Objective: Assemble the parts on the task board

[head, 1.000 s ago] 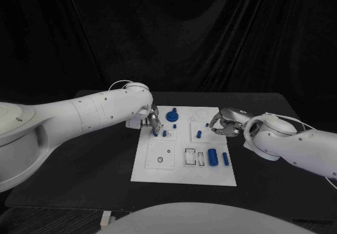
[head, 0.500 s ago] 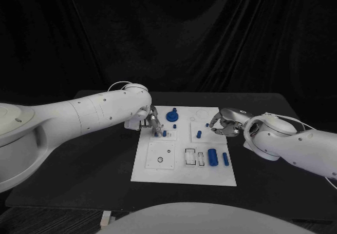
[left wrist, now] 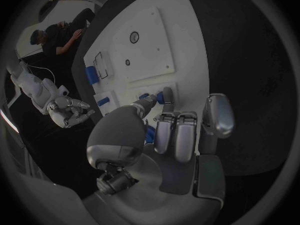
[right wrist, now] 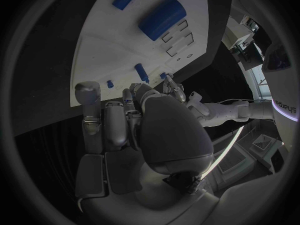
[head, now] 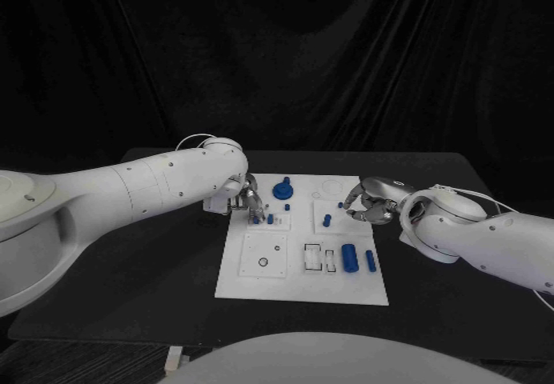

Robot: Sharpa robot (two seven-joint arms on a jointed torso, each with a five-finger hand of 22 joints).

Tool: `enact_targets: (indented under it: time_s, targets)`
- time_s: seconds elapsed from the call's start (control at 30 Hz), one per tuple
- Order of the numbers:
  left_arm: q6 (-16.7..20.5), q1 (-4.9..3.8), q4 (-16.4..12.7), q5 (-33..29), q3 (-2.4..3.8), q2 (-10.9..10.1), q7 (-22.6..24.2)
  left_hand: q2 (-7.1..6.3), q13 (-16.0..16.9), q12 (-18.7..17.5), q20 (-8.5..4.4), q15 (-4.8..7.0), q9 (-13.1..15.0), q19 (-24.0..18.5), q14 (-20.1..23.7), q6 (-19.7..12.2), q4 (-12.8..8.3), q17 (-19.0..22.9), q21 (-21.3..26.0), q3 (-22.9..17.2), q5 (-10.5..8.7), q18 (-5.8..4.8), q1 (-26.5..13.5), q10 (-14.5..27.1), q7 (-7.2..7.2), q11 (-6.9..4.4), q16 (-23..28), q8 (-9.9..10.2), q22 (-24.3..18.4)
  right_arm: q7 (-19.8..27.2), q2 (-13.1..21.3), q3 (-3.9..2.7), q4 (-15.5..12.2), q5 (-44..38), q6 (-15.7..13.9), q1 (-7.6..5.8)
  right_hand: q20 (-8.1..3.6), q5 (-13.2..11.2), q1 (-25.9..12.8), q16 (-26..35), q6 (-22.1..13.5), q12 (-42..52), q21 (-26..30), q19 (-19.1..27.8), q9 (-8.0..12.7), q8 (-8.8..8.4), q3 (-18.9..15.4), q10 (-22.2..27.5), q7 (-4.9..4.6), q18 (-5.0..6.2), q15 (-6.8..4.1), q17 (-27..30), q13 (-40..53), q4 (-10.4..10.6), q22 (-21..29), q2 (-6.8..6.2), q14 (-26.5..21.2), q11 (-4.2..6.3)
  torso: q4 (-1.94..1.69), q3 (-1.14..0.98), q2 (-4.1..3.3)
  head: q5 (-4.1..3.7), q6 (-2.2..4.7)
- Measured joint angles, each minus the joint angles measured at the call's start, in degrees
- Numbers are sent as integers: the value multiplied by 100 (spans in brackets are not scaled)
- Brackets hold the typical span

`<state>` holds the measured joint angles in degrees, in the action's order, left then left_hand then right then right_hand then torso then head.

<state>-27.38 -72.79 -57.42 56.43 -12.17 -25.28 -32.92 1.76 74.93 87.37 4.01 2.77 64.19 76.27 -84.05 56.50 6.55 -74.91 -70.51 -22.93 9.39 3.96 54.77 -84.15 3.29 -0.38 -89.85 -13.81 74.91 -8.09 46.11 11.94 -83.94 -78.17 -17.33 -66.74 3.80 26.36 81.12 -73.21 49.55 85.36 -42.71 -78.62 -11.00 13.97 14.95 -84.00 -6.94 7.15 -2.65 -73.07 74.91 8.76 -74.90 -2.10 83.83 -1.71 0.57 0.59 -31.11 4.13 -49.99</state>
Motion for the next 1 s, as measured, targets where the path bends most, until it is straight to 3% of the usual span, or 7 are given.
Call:
enact_targets:
  time_s: [0.13, 0.3, 0.47, 0.53, 0.7, 1.0]
  targets:
    - [4, 0, 6, 0, 0, -3, 0, 47, 0, 0, 0, 0, 0, 0, 0, 0, 0, 0, 21, 0, 160, 0, 47, 0, 0, 0, 0, 28, 0, 0, 0, 0, 1, 0, 0, 0, 0, 0, 0, 0, 0, 0, 0, 0, 0, 0, 0, 0, 0, 0, 0, 0, 0, 0, 0, 0, 0, 0, 3, 0, -1, 15, 0]
    - [10, 0, 8, -1, 0, -6, 0, 70, 0, 0, 21, -22, -53, -21, 21, -86, 0, 0, 50, 0, 160, 0, 70, 31, 57, 31, 0, 157, 0, 0, 0, 0, 3, 0, 2, 0, 0, 0, 0, 0, 0, 0, 0, 0, 0, 0, 0, 0, 0, 0, 0, 0, 0, 0, -4, 0, 0, 0, 5, 0, -1, 23, 0]
    - [32, 0, 7, -2, 2, -9, 4, 60, 0, -21, 42, -79, -285, -42, 5, -112, 137, 0, 88, 137, -92, 0, 17, 23, 96, 80, 0, 410, 0, 0, 0, 0, 5, 0, 3, 0, 0, 0, 0, 0, 0, 0, 0, 0, 0, 0, 0, 0, 0, 0, 0, 0, 0, 0, -4, 0, 0, 0, 6, 0, -2, 34, 0]
    - [50, 0, 4, -2, 2, -13, 5, 26, 0, -23, 45, -94, -379, -45, -10, -73, 300, 0, 88, 331, -252, 0, -155, 5, 134, 103, 0, 507, 0, 0, 0, 0, 6, 0, 4, 0, 0, 0, 0, 0, 0, 0, 0, 0, 0, 0, 0, 0, 0, 0, 0, 0, 0, 0, -4, 0, 0, 0, 6, -1, -2, 35, 0]
    - [91, 0, 2, -2, 2, -23, 8, 6, 0, -23, 62, -114, -475, -62, 11, -29, 505, 1, 88, 632, -537, 0, -347, 23, 173, 121, 0, 605, 0, 0, 0, 0, 6, 0, 6, 0, 0, 0, 0, 0, 0, 0, 0, 0, 0, 0, 0, 0, 0, 0, 0, -1, 0, 0, -4, 0, 0, 0, 6, -1, -1, 39, 0]
    - [170, 0, 10, 8, -1, -71, 1, -15, 0, -23, 75, -114, -533, -48, 11, 12, 768, 1, 88, 1004, -624, 1, -586, 4, 173, 140, 0, 705, 0, -1, 4, 0, 6, 0, 12, 0, 0, 0, 0, 0, 0, 1, 0, 0, 0, 0, 0, 0, 0, 0, 0, -1, 0, 0, -3, 0, 0, 0, 3, -1, -2, 53, 0]
